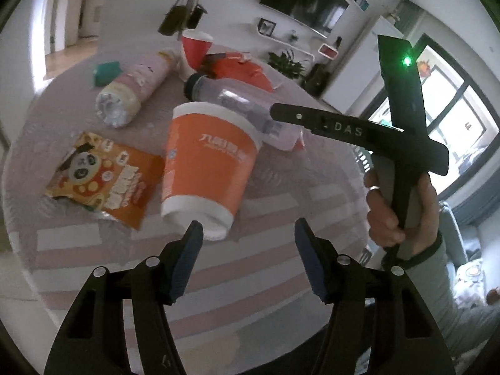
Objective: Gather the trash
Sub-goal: 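Grasp the orange paper cup with left gripper while right gripper grasps clear bottle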
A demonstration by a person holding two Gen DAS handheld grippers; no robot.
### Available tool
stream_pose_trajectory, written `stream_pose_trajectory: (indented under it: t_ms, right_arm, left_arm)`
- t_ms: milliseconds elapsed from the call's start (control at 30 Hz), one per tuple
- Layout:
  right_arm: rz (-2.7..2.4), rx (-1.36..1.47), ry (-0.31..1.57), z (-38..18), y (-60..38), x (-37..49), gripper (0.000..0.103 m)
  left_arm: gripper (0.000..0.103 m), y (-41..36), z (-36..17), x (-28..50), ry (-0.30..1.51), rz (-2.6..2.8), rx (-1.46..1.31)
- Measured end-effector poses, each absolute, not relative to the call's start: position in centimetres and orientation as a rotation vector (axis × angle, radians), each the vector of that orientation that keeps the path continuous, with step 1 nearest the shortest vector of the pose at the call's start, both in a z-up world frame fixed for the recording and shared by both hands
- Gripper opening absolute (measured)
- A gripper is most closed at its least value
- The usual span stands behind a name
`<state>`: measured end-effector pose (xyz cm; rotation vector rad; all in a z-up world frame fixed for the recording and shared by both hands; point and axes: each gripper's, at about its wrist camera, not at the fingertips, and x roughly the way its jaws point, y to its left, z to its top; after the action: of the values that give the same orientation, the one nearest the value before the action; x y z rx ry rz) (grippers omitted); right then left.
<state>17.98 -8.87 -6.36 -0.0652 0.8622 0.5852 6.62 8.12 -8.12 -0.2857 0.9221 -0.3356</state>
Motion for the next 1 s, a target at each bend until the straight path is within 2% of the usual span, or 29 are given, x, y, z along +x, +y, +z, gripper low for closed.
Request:
stream_pose_trajectory:
  t_ms: [33, 133, 367, 467, 533, 767, 800, 833, 1000]
  right_arm:
    - [0.585, -0.069, 0.863, -6.4, -8.7, 17.9, 0.048]
    - [0.6, -0.076, 0.877, -6.6, -8.6, 17.6, 0.048]
    - [0.62, -0.08, 0.899, -6.8, -8.5, 17.8, 0.048]
    - [0.619, -0.091, 0.901, -6.5, -8.1, 18.4, 0.055]
    - [0.623, -0.109, 0.905, -6.5, -7.5, 18.9, 0.056]
    - [0.652, -0.135, 0.949, -7.1, -5.7, 20.2, 0.056]
    - [0.656, -0.13, 0.948, -7.1, -5.7, 20.2, 0.055]
    - [0.66, -0.122, 0.942, -7.0, -5.8, 20.1, 0.048]
    - [0.668, -0.082, 0.956, -7.0, -5.9, 20.1, 0.046]
  left_arm:
    - [0.064, 8.4, -7.9, 6.4, 0.916, -0.335, -0.291]
    - [0.087, 9.6, -7.1, 6.6, 0.881, -0.253, -0.278]
    - [0.087, 8.3, -8.0, 11.8, 0.932, -0.2, -0.224]
    - [0.086, 7.4, -9.4, 13.8, 0.984, -0.175, -0.184]
    - [0.085, 7.1, -10.1, 14.6, 1.009, -0.168, -0.177]
    - [0.069, 6.3, -10.8, 14.8, 1.019, -0.182, -0.165]
    - [0.069, 6.4, -10.8, 14.6, 1.014, -0.18, -0.174]
    - [0.068, 6.9, -10.6, 14.1, 1.004, -0.171, -0.194]
    - [0.068, 8.8, -9.0, 11.4, 0.945, -0.157, -0.278]
